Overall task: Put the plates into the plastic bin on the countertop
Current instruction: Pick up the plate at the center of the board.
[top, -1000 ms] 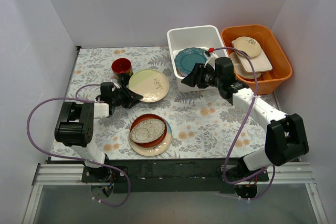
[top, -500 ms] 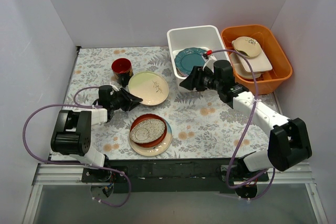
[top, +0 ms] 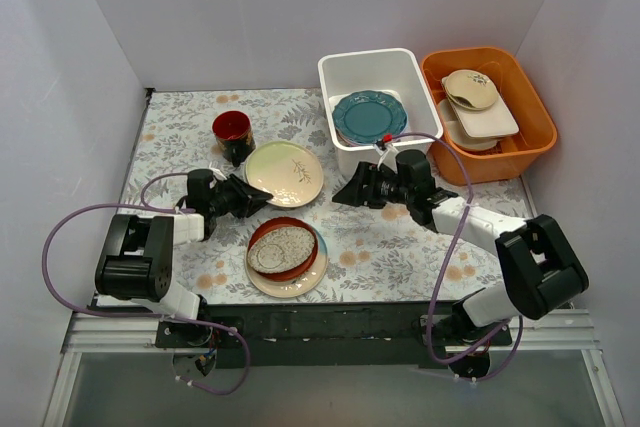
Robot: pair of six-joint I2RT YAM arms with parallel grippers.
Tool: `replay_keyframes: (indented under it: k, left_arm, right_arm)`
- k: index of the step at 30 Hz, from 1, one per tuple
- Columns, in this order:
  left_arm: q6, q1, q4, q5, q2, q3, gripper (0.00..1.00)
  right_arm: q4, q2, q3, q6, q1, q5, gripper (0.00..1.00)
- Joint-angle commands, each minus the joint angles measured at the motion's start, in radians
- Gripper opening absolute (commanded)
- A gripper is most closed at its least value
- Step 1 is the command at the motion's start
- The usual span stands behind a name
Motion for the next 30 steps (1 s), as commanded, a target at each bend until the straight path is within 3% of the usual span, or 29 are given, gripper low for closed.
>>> replay_keyframes:
  k: [1,9,30]
  left_arm:
    - [-0.025,-0.001,0.084,0.068,-0.060,-0.010,0.00]
    - [-0.059,0.005,0.156,0.108,-0.079,-0.029,0.00]
    - [-0.137,0.009,0.253,0.205,-0.156,-0.061,0.00]
  right_arm:
    - [0.240,0.049,-0.052,0.107,0.014,-0.057,0.81]
    - [0.501,0.196,-0.092,0.282,0.022,-0.109,0.83]
    - [0.928,0.501,-0.135,0.578,0.022,-0.192,0.84]
